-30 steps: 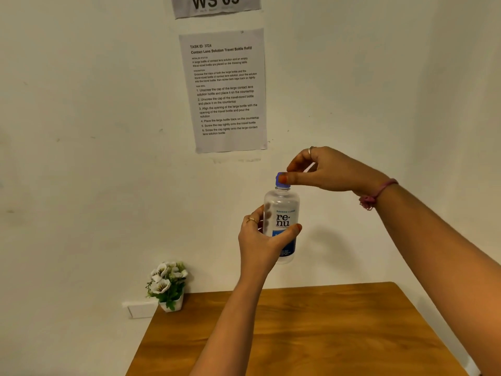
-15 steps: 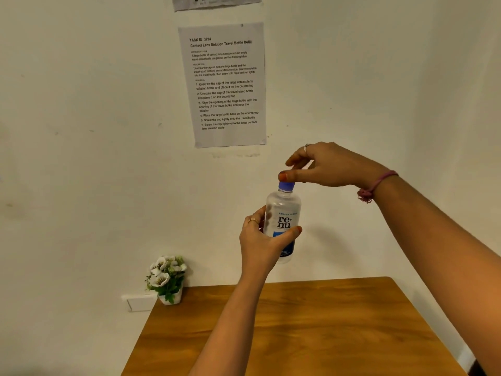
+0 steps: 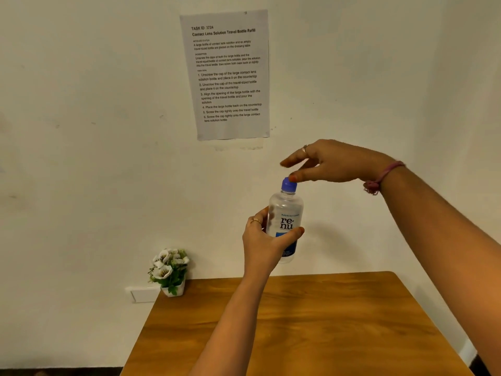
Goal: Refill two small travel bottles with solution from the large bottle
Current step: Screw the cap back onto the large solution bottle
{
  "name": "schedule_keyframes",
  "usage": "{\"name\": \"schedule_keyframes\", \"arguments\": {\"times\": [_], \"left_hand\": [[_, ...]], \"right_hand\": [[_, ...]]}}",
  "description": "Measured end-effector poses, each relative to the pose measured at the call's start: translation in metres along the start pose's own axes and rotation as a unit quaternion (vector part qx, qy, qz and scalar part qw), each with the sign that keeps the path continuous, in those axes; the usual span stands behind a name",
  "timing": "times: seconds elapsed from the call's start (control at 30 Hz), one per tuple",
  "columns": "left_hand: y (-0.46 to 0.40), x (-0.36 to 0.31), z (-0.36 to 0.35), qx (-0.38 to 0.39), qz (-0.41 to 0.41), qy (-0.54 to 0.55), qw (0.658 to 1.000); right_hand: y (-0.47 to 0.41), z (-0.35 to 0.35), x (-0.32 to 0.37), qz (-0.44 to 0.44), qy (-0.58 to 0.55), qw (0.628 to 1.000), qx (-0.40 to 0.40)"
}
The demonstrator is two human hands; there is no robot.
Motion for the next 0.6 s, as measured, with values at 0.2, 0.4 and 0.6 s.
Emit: {"name": "schedule_keyframes", "arguments": {"times": [0.2,0.4,0.6], "left_hand": [[-0.001,0.006,-0.004,0.005,0.007,-0.003,1.000],[-0.003,0.010,-0.006,0.007,0.010,0.003,1.000],[-0.006,0.014,-0.006,0.000,0.009,-0.006,1.000]], "right_hand": [[-0.009,-0.015,0.000,-0.019,0.040,0.998,-0.046],[-0.012,-0.013,-0.007,-0.022,0.018,1.000,-0.001],[-0.017,-0.014,-0.008,0.001,-0.007,1.000,-0.006]]}}
Point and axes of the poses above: each hand's wrist, its own y-axis away from the middle knuckle, its own z-axis out of the back of the hand, x = y × z, the point moved 5 cm from there along -y, towards the middle knuckle, and after that the axes turned 12 degrees about -z, right-handed, at the moved point
